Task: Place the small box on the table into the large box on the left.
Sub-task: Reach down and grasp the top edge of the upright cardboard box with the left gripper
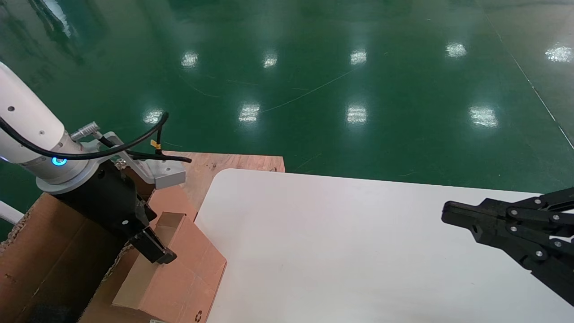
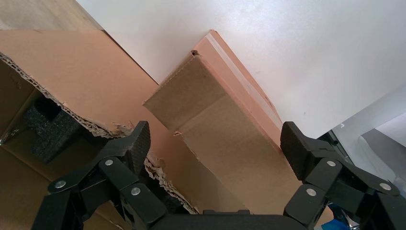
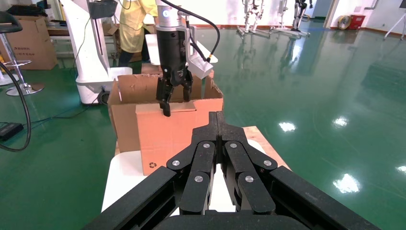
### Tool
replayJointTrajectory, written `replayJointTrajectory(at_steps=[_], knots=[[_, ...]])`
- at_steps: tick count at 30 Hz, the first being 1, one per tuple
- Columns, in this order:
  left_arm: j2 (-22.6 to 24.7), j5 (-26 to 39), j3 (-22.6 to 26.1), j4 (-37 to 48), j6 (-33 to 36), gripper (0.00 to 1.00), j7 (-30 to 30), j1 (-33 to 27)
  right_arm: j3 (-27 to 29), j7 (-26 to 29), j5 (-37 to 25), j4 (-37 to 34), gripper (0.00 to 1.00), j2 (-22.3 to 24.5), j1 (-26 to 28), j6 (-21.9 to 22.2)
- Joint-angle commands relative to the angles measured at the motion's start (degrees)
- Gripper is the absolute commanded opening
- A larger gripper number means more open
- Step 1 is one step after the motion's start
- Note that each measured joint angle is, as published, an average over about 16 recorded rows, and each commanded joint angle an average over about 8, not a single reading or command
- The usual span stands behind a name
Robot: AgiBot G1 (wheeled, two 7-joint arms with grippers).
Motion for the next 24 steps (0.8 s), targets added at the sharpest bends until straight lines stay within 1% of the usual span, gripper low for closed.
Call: replayJointTrajectory(at_steps=[1,24], knots=[[0.1,-0.3,0.3,0.0,-0.1,1.0,0.1,-0.1,0.0,0.0,0.0,0.0,0.0,0.0,0.0,0.0],[1.0,-3.0,3.2,-0.1,-0.7,1.0,1.3,0.2,0.0,0.0,0.0,0.0,0.0,0.0,0.0,0.0]])
